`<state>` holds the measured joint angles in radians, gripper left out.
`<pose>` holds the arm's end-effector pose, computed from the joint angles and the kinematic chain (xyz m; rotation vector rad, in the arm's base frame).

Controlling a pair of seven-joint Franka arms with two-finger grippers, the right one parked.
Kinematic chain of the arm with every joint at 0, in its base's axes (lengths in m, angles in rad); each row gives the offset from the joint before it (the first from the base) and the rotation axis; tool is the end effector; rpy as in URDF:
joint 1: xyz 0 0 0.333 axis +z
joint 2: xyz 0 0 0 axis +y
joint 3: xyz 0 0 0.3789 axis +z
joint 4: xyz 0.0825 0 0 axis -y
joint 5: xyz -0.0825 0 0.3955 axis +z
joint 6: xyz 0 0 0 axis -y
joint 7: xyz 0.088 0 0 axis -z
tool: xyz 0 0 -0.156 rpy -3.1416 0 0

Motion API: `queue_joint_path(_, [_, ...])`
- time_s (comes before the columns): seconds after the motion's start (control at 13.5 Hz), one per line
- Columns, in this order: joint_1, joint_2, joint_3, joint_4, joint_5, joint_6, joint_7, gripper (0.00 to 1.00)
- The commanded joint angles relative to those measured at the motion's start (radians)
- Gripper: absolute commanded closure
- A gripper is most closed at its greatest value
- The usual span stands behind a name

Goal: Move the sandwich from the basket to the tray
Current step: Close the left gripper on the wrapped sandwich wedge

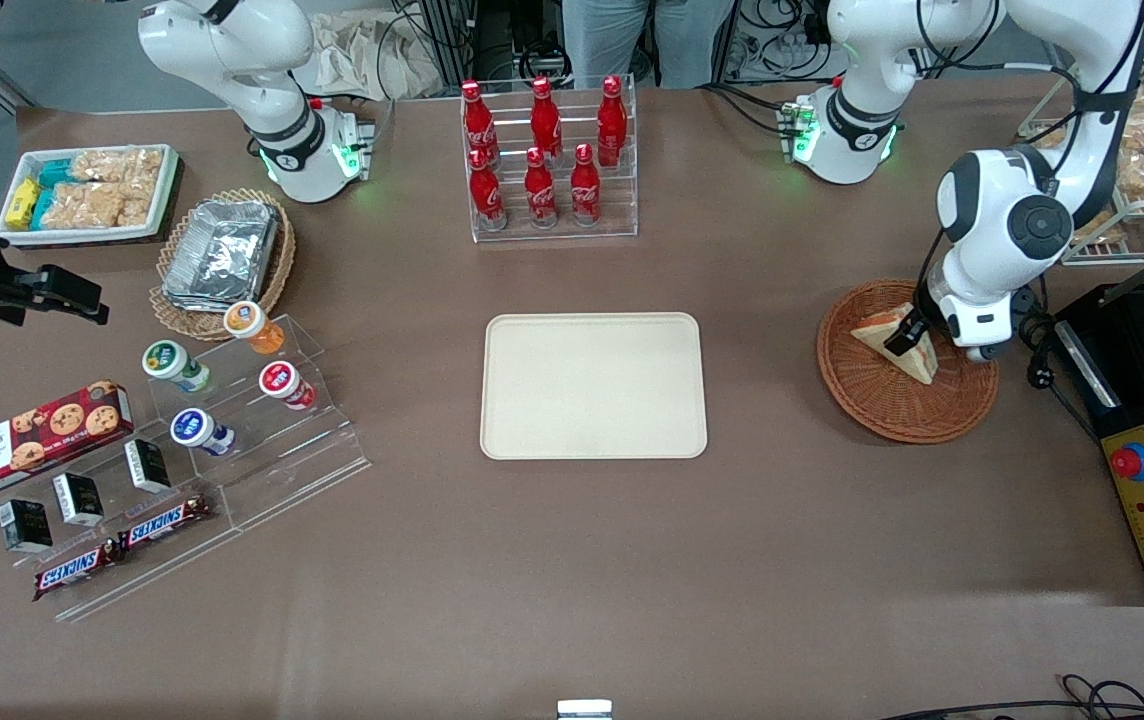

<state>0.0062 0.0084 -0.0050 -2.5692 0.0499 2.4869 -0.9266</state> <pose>0.4404 0.0018 0.2577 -2.7765 -1.3188 0.1052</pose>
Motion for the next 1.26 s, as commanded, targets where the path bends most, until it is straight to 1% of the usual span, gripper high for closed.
queue_joint_path(0.0, [0.003, 0.034, -0.004, -0.013, 0.022, 0.066, -0.020, 0.00])
queue_joint_path(0.45, [0.003, 0.074, -0.004, -0.013, 0.022, 0.101, -0.020, 0.00])
queue_joint_path(0.52, [0.003, 0.073, -0.006, -0.011, 0.022, 0.101, -0.021, 0.07])
queue_joint_path(0.59, [0.003, 0.071, -0.004, -0.011, 0.022, 0.101, -0.021, 0.20])
queue_joint_path(0.67, [0.003, 0.071, -0.004, -0.011, 0.022, 0.101, -0.023, 0.34])
queue_joint_path(0.82, [0.003, 0.067, -0.004, -0.009, 0.022, 0.099, -0.043, 0.66])
queue_joint_path(0.89, [0.003, 0.062, -0.006, -0.009, 0.022, 0.099, -0.041, 0.80])
queue_joint_path(0.97, [0.002, 0.056, -0.006, -0.009, 0.022, 0.095, -0.041, 0.92])
queue_joint_path(1.04, [0.001, 0.041, -0.007, -0.008, 0.022, 0.090, -0.044, 0.98])
queue_joint_path(1.19, [-0.005, 0.003, -0.010, 0.001, 0.022, 0.063, -0.072, 1.00])
